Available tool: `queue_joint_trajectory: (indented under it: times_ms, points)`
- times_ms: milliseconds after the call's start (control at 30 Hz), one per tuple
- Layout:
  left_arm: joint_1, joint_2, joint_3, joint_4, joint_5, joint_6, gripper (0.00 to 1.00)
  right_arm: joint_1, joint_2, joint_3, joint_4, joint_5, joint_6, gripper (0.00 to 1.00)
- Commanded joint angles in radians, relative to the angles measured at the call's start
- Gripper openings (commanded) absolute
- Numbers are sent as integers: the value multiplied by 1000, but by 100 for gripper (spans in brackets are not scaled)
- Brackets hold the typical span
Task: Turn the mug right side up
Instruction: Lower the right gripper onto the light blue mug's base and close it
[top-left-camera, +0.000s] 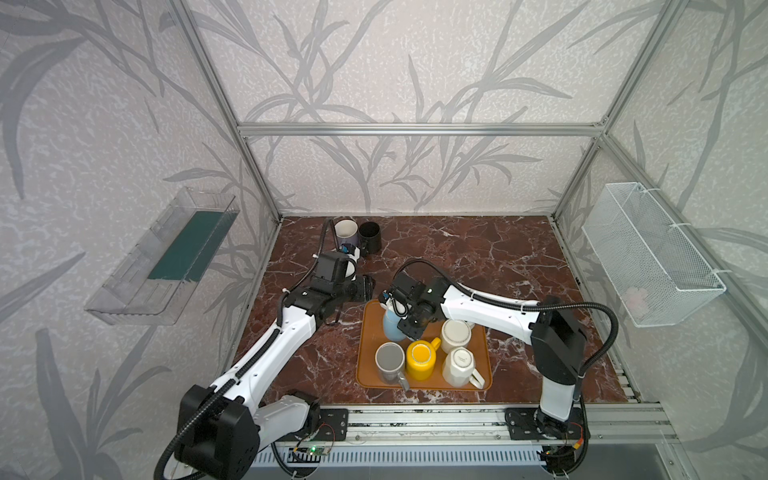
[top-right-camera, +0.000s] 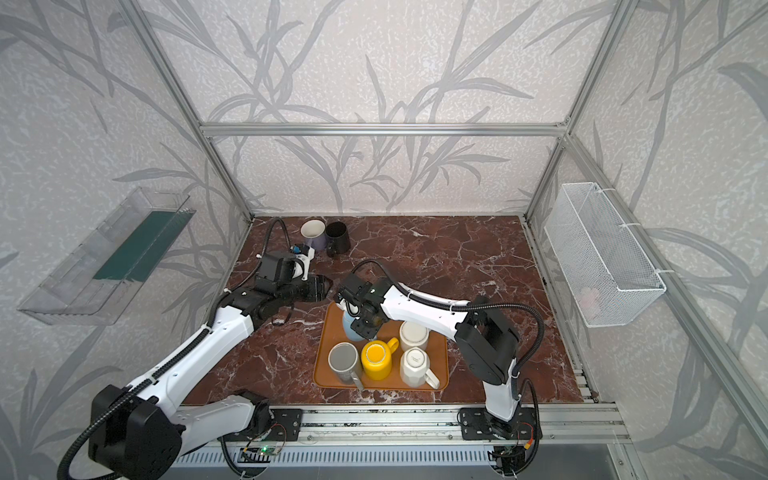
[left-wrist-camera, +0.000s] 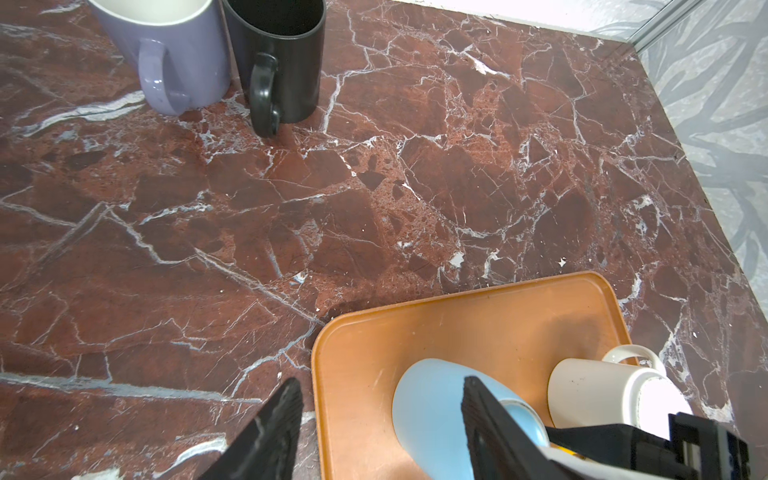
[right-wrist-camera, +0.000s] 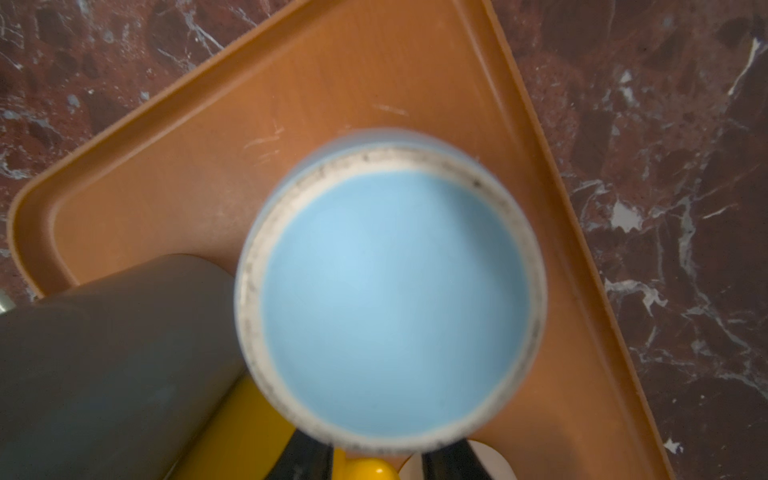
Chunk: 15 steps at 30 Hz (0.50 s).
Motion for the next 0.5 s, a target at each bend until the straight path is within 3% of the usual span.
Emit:
queue_joint_trajectory:
  times_ms: [0, 467]
  points:
    - [-3, -22, 39, -19, -36, -2, 63, 6, 30, 35, -46, 5, -8, 35]
    - [-3, -24, 44, -39, -82, -4, 63, 26, 68, 73, -64, 36, 23, 27]
